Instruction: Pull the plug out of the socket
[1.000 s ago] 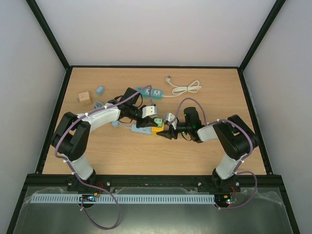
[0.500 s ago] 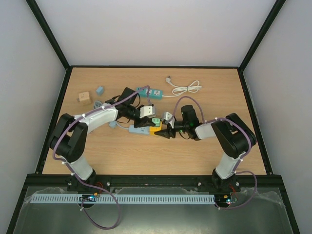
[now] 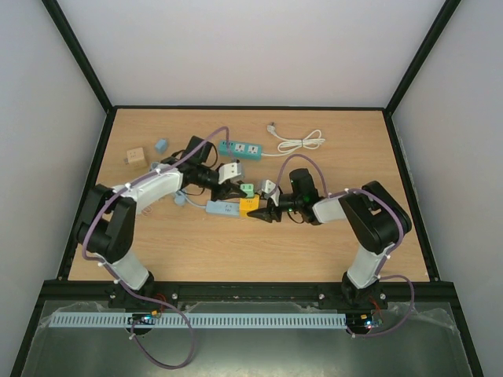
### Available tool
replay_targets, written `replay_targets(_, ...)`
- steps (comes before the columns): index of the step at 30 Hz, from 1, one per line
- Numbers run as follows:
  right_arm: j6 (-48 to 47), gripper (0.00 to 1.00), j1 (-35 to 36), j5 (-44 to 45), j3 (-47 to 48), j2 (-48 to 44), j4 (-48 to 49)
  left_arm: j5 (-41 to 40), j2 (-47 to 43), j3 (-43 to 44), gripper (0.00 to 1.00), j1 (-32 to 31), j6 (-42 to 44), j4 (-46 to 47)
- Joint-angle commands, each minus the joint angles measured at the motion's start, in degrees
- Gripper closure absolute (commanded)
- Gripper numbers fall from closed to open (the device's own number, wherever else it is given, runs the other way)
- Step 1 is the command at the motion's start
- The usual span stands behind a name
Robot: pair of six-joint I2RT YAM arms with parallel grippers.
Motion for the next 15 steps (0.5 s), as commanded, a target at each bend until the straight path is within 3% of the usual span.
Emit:
replay_targets(1,-0.77,0.99,0.11,1.94,-0.22,2.08,-4.68,6.78,-4.77,1.66,0.85,2.22,-2.33,4.37)
replay_targets(7,-1.03,0.99,0.19,2.13,0.03,2.31,-5.23,5.90,-5.64,1.39,0.85,2.80,-2.75,4.70)
replay_targets(15,-1.38,0.99,0.25,2.03,0.02,2.21,-5.43,1.87,-5.28,2.30,0.83,11.53,-7.52,4.14)
